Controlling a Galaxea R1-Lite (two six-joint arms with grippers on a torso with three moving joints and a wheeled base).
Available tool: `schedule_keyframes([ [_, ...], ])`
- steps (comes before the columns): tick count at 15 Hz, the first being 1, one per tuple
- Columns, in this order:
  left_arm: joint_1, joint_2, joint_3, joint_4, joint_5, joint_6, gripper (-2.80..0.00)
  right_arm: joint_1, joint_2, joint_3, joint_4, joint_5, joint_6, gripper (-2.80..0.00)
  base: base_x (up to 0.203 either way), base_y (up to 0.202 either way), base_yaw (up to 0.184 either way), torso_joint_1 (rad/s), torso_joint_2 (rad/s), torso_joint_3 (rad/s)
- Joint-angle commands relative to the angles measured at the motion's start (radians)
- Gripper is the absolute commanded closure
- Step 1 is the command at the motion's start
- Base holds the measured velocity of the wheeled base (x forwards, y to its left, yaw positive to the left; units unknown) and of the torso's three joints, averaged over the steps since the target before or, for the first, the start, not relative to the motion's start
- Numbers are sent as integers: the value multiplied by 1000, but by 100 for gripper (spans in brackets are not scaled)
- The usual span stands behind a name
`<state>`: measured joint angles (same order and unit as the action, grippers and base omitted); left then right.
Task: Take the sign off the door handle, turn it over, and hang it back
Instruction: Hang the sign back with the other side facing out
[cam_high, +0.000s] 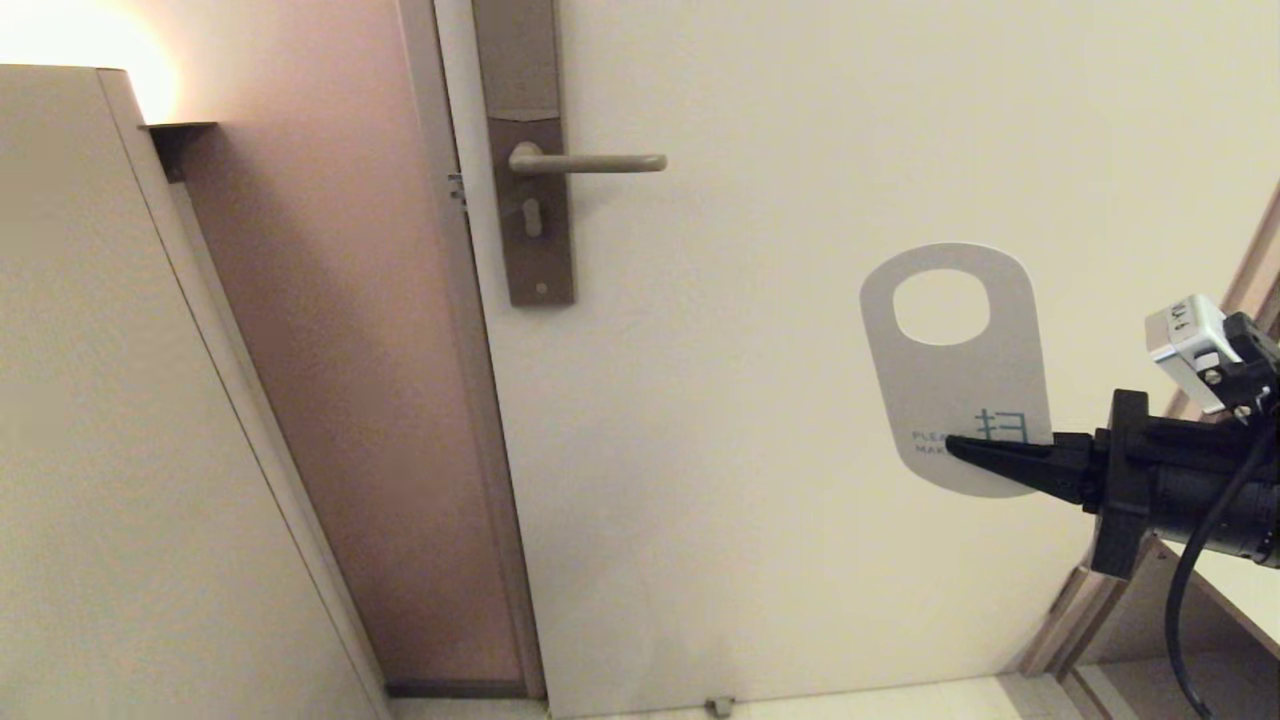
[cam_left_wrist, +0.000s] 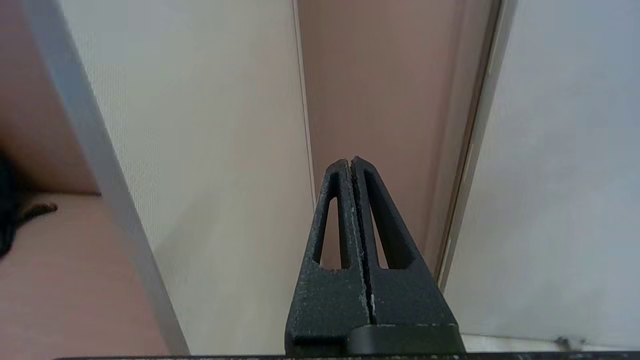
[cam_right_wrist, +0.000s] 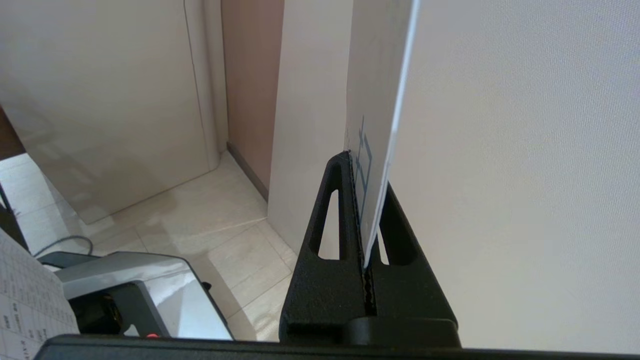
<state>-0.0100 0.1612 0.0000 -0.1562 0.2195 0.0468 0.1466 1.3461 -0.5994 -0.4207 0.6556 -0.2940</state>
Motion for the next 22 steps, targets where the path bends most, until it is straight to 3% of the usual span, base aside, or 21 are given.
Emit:
schedule_keyframes([
  [1, 1, -15, 0, 0, 3, -8, 0, -5, 7, -1, -3, 4, -2, 0, 0, 0, 0, 0, 0, 0],
  [4, 3, -49, 0, 1, 0, -77, 0, -15, 6, 4, -3, 5, -4, 0, 0, 0, 0, 0, 0, 0],
  [7, 4, -92, 0, 1, -6, -81, 0, -18, 5, 3, -3, 4, -4, 0, 0, 0, 0, 0, 0, 0],
  [11, 9, -161, 0, 14, -68, -78, 0, -19, 11, 2, -3, 4, -4, 0, 0, 0, 0, 0, 0, 0],
  [15, 10, -161, 0, 78, -191, -71, 0, -18, 26, -1, -3, 6, -4, 0, 0, 0, 0, 0, 0, 0],
  [17, 10, -161, 0, 161, -203, -49, 0, -18, 28, -2, -3, 6, -2, 0, 0, 0, 0, 0, 0, 0],
  [20, 10, -161, -1, 162, -207, -32, 0, -18, 27, -1, -3, 4, -2, 0, 0, 0, 0, 0, 0, 0],
  [22, 9, -161, 0, 162, -206, -53, 0, -18, 22, -2, -3, 4, -2, 0, 0, 0, 0, 0, 0, 0],
])
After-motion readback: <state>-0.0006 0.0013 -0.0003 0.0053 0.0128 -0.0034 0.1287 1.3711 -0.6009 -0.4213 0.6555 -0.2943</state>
